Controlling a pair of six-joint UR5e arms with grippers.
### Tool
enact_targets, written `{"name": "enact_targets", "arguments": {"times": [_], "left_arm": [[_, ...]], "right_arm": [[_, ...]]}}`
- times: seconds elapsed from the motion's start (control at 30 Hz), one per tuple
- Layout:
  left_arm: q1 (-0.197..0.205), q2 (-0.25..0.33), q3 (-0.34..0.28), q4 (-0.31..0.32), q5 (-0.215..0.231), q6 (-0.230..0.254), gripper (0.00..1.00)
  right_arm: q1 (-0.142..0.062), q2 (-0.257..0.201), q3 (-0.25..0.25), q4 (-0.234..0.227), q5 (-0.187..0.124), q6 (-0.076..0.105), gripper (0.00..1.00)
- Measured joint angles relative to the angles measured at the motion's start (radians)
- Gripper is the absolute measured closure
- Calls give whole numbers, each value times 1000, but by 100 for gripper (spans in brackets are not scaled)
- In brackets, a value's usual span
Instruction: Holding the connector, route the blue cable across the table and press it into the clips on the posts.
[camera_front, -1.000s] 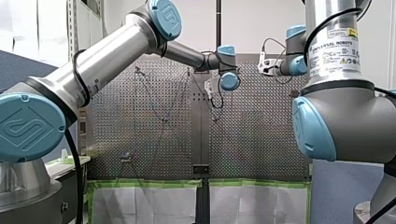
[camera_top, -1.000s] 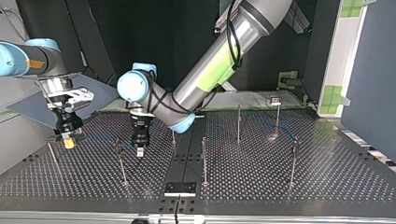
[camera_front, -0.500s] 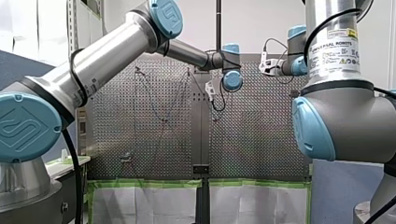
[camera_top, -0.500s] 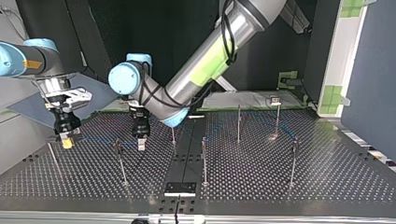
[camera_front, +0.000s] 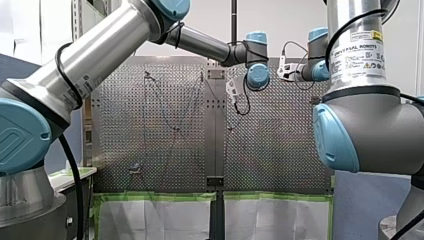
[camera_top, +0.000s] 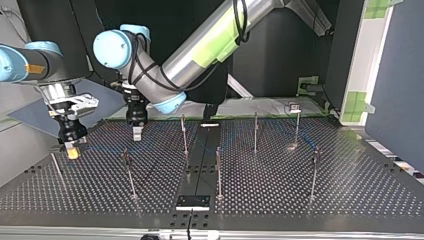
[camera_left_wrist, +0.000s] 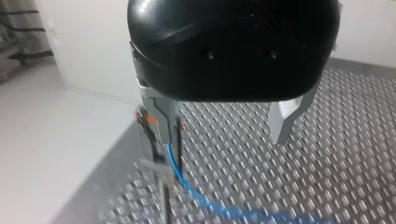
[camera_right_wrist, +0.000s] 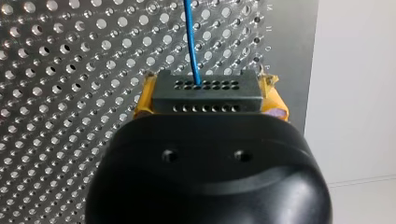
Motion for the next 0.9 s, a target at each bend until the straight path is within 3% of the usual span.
{"name": "enact_targets", "arguments": {"times": [0.2, 0.5, 0.67, 0.9], "left_arm": [[-53, 53, -53, 28, -13, -36, 0], [-122, 126, -126, 89, -78, -86, 0], [-120, 167, -167, 130, -108, -118, 0], [-78, 225, -225, 188, -89, -122, 0]], "right_arm": [[0, 0, 0, 0, -1, 1, 100], [-2, 1, 0, 0, -3, 1, 100], [-4, 1, 0, 0, -8, 1, 100], [-3, 2, 1, 0, -16, 1, 100]]}}
